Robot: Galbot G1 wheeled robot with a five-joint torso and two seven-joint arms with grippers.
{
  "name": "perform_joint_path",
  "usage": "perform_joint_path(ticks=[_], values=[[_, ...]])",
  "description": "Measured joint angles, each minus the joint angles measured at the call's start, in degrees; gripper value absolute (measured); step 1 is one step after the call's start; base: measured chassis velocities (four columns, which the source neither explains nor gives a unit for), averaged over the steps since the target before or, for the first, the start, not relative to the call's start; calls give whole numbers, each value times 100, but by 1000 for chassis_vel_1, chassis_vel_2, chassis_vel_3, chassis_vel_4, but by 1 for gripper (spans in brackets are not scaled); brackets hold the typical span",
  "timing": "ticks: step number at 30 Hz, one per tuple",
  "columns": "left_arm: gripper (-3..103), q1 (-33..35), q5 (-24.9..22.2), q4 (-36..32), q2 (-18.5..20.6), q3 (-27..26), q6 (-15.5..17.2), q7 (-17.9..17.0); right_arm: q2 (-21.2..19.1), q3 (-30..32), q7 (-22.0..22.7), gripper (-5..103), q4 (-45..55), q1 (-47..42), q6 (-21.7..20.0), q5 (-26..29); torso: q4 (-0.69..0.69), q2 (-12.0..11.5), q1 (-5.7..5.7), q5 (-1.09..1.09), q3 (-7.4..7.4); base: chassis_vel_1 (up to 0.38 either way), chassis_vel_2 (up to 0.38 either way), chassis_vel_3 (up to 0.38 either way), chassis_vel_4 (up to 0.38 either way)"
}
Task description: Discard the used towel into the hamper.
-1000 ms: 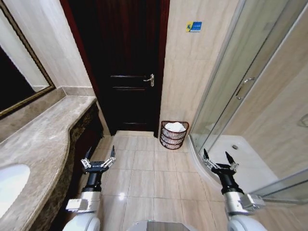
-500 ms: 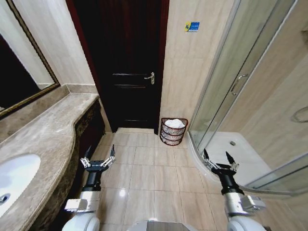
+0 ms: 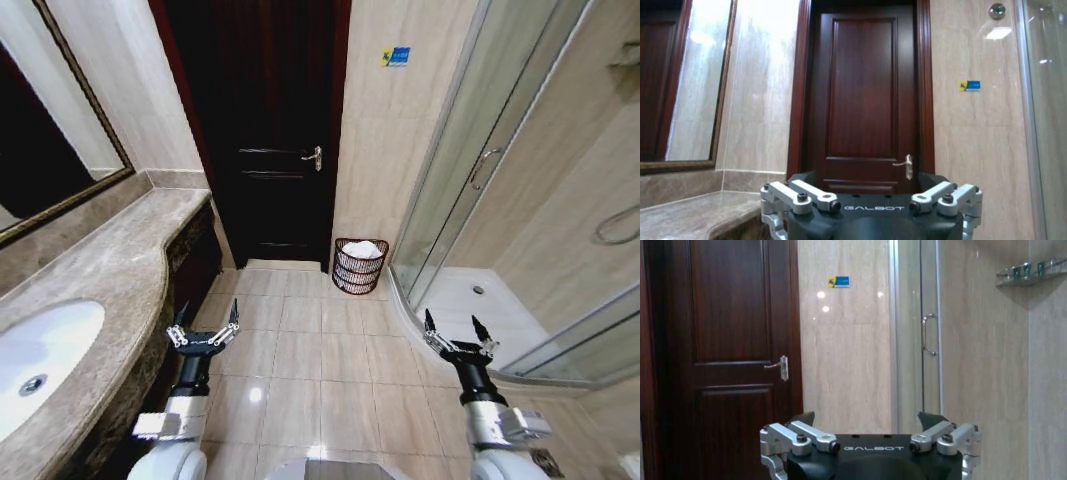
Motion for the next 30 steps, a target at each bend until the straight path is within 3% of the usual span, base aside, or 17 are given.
perform_joint_path(ticks=[30], values=[[100,6,55,-70,-18,37,163,-77,31,90,65,100,-104,-39,127,-112,0,-1,2,0,1,0,0,0,0]])
